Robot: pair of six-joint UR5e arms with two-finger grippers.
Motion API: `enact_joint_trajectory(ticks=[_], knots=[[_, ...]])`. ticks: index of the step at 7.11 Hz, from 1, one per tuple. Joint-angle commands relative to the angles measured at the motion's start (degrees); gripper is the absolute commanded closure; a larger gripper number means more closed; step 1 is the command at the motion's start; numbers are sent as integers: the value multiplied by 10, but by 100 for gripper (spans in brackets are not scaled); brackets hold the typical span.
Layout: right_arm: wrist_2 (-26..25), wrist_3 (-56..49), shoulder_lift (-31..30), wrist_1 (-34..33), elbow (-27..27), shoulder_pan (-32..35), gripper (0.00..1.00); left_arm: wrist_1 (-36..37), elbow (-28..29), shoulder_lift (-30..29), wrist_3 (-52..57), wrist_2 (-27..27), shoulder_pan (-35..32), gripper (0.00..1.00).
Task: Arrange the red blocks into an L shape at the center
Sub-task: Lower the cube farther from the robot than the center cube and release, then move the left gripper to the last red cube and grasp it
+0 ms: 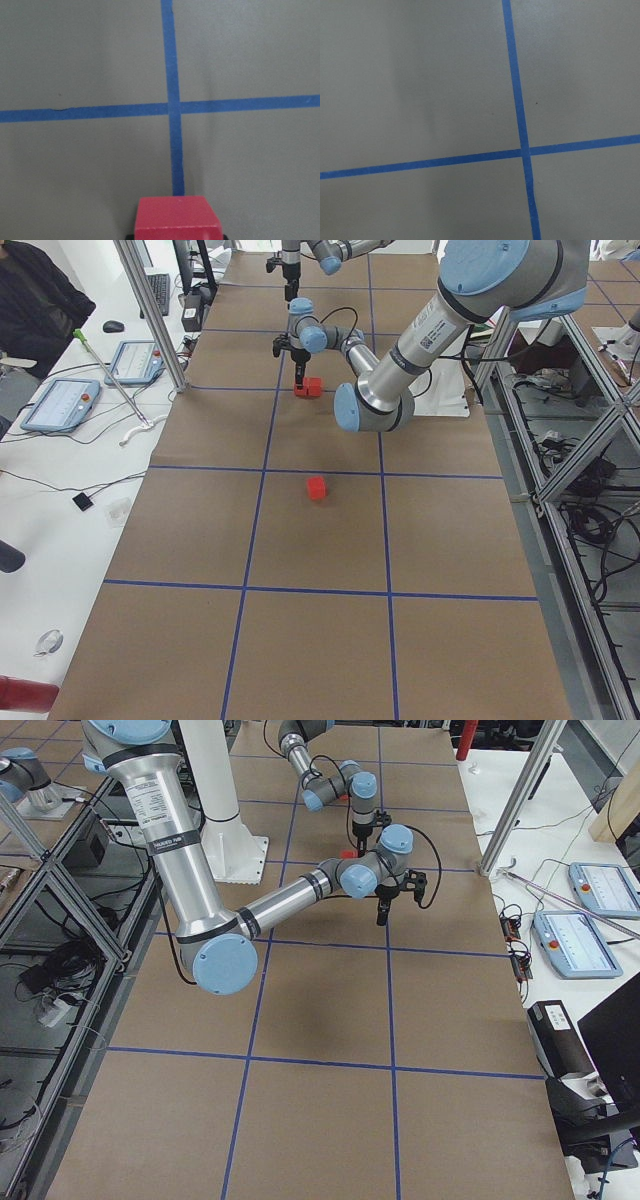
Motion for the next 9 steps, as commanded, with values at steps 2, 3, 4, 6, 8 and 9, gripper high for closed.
enact_joint_trajectory(ticks=[2, 3, 4, 6, 8, 9], knots=[[0, 0, 0, 0, 0, 0, 1, 4, -15, 1, -2, -1, -11, 0], [0, -1, 0, 0, 0, 0, 1, 33, -63, 14, 0, -5, -31, 0], [0, -1, 0, 0, 0, 1, 1, 83, -168, 70, 8, -6, -40, 0], [0, -3, 0, 0, 0, 3, 1, 85, -380, 273, 66, -7, -66, 0], [0, -4, 1, 0, 0, 5, 1, 2, -463, 466, 144, -7, -103, 0], [0, -4, 1, 0, 1, 5, 1, -79, -453, 543, 145, -8, -108, 0]])
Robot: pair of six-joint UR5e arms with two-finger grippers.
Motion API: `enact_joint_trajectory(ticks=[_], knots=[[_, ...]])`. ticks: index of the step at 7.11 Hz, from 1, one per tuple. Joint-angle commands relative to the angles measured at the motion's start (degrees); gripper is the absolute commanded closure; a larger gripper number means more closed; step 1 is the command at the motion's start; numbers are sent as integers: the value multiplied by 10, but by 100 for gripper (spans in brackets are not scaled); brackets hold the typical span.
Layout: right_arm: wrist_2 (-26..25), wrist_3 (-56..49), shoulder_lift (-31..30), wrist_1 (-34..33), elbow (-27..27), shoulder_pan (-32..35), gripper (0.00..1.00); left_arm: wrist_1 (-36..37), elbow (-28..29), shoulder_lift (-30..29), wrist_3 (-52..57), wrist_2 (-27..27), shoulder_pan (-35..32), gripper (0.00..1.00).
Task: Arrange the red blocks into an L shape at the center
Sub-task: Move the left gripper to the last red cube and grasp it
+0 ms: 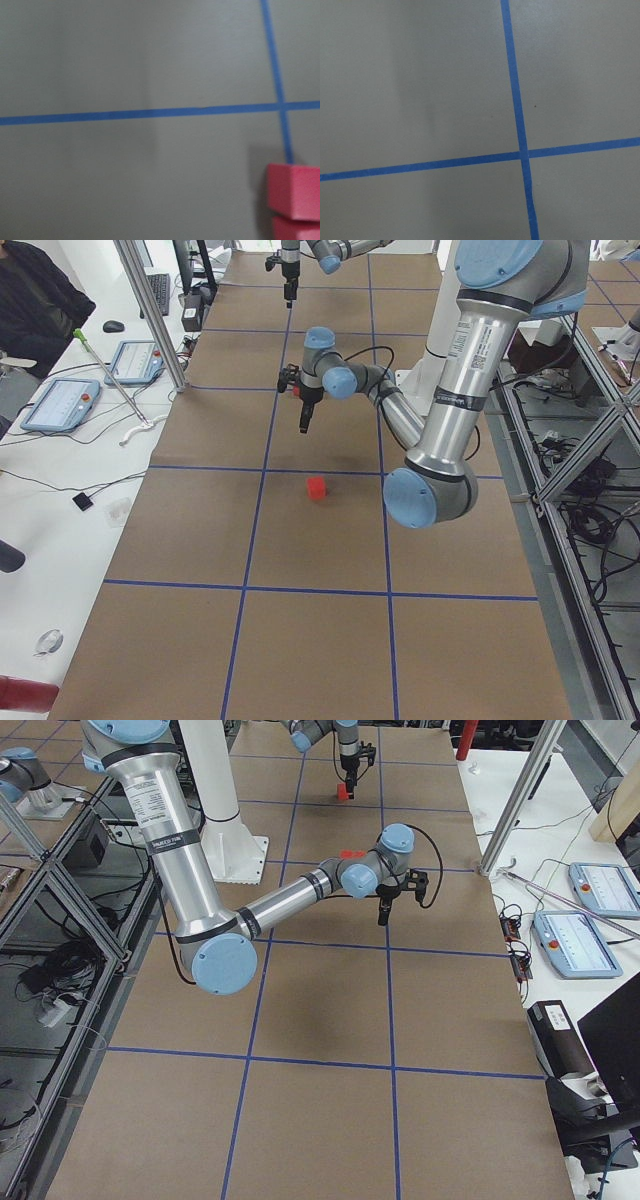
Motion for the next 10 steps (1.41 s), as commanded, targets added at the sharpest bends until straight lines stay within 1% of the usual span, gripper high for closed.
enact_joint_trajectory(ticks=[1, 2, 3, 4, 6, 8, 9, 10], knots=[[0, 0, 0, 0, 0, 0, 1, -96, -8, 133, 16, -17, -33, 0], [0, 0, 0, 0, 1, 0, 1, -98, -4, 161, 9, -38, -40, 0], [0, 1, 1, 0, 1, 0, 1, -105, 18, 163, -45, -43, -38, 0], [-1, 1, 1, 0, 1, 0, 1, -138, 36, 154, -88, -43, -36, 0], [-1, 0, 1, 0, 1, 0, 1, -229, 81, 152, -165, -44, -32, 1], [-2, 0, 1, 0, 1, 0, 1, -235, 97, 149, -171, -44, -31, 1], [-2, 1, 1, 0, 1, 0, 1, -234, 110, 132, -174, -44, -31, 1], [-2, 1, 1, 0, 0, 0, 1, -236, 125, 118, -191, -44, -31, 3]])
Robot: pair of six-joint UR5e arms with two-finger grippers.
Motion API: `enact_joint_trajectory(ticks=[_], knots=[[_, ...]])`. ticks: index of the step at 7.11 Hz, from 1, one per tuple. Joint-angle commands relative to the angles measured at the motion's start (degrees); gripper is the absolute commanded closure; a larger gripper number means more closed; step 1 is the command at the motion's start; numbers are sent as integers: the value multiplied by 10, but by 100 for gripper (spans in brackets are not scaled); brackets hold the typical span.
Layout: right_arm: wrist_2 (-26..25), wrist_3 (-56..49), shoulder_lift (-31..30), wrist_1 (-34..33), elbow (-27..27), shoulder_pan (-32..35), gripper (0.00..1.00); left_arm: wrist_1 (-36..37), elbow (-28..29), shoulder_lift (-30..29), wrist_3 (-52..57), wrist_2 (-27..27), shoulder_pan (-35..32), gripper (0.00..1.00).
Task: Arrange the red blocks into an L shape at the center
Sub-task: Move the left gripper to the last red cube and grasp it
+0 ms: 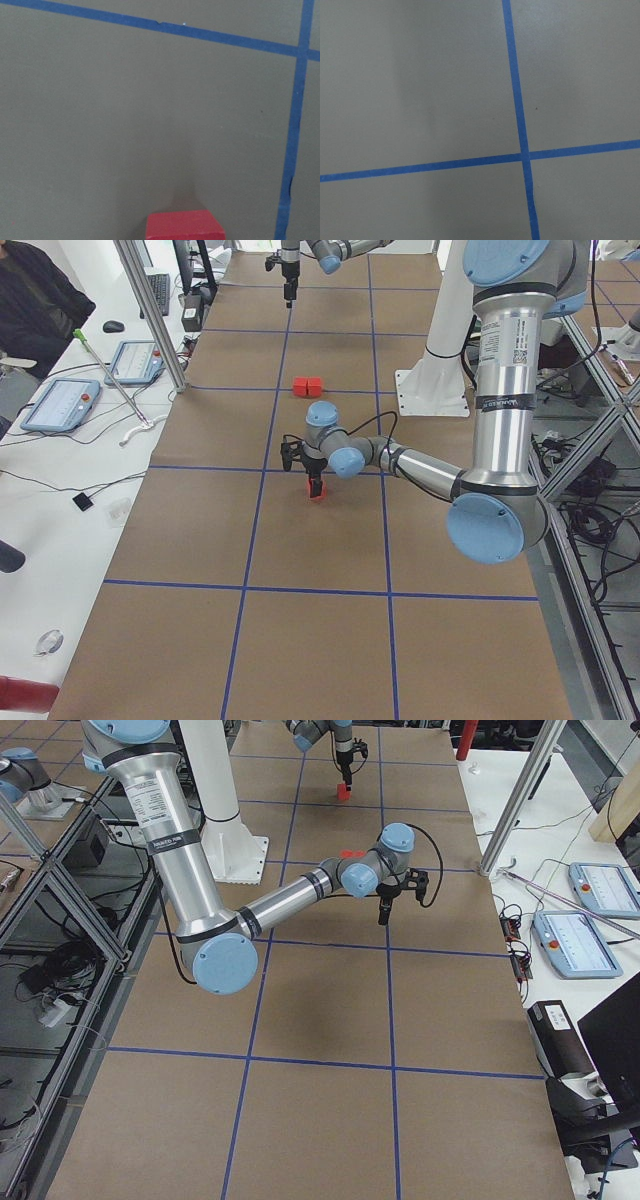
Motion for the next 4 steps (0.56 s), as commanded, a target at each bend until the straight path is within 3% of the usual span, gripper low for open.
enact_joint_trajectory(ticks=[1, 2, 3, 4], knots=[[0, 1, 0, 0, -1, 0, 1, -2, 23, -19, -17, 0, 0, 25], [0, 1, 0, 0, -1, -1, 1, -1, 25, -19, -30, 0, 0, 79], [0, 2, 0, 0, -1, -1, 1, -1, 28, -19, -32, 0, 0, 100], [0, 2, 1, 0, -1, -1, 1, 1, 30, -19, -33, -2, 0, 100]])
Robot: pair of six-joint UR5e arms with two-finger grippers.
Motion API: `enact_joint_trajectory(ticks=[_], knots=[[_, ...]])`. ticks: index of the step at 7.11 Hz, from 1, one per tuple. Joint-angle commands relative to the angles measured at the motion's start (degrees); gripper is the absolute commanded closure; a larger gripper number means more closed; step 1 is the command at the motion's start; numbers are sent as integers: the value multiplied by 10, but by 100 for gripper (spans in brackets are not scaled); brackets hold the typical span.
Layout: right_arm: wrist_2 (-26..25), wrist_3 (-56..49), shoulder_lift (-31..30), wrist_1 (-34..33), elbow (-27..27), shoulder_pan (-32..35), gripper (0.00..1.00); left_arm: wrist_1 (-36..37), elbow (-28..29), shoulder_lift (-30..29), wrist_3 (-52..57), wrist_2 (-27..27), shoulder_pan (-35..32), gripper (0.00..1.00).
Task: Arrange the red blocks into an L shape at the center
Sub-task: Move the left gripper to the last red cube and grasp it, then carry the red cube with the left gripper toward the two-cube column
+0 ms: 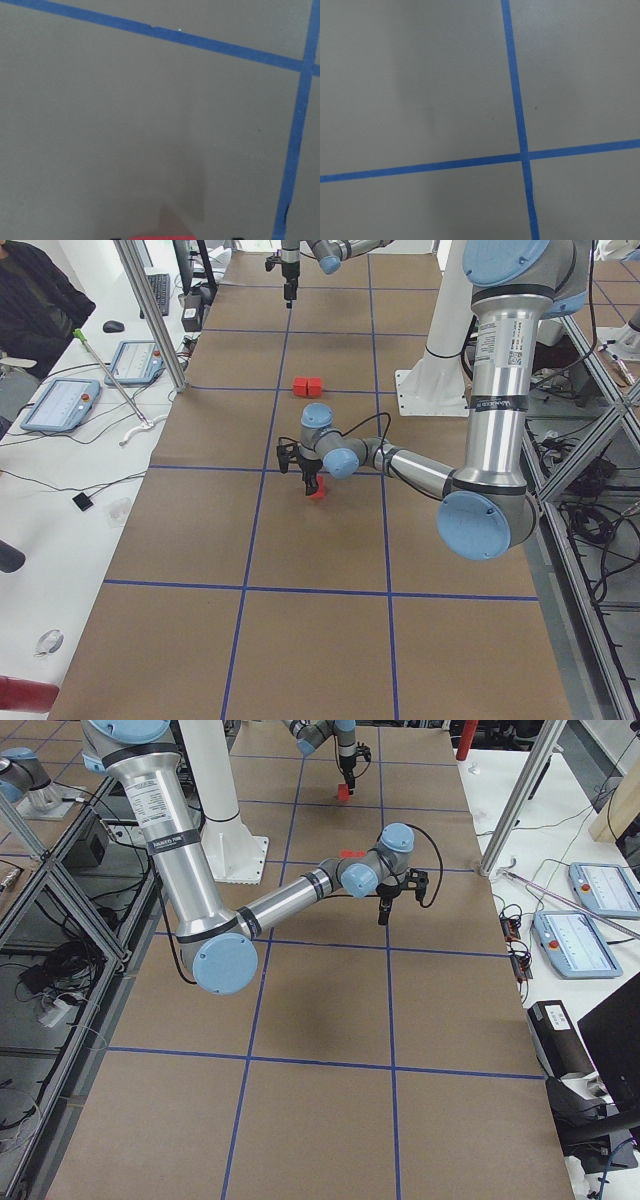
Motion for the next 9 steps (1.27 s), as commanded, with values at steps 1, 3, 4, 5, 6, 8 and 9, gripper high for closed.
enact_joint_trajectory(ticks=[1, 3, 4, 5, 6, 8, 9], knots=[[0, 1, 2, 0, 0, 0, 1, 8, -5, -3, -2, -54, 0, 100], [-1, 2, 3, 0, 0, 0, 1, 9, -9, -28, -1, -98, -26, 100], [0, 2, 3, 0, 0, 0, 1, 48, -8, -68, -3, -98, -36, 100], [0, 2, 4, 0, 0, 0, 1, 148, -10, -145, -4, -97, -50, 100], [-1, 3, 4, 0, 0, 0, 1, 229, -7, -212, -31, -90, -49, 100], [-1, 2, 4, 0, 1, 0, 1, 239, 2, -259, -100, -59, -37, 100], [-1, 2, 3, 0, 1, 0, 1, 243, 25, -294, -159, -29, -12, 100]])
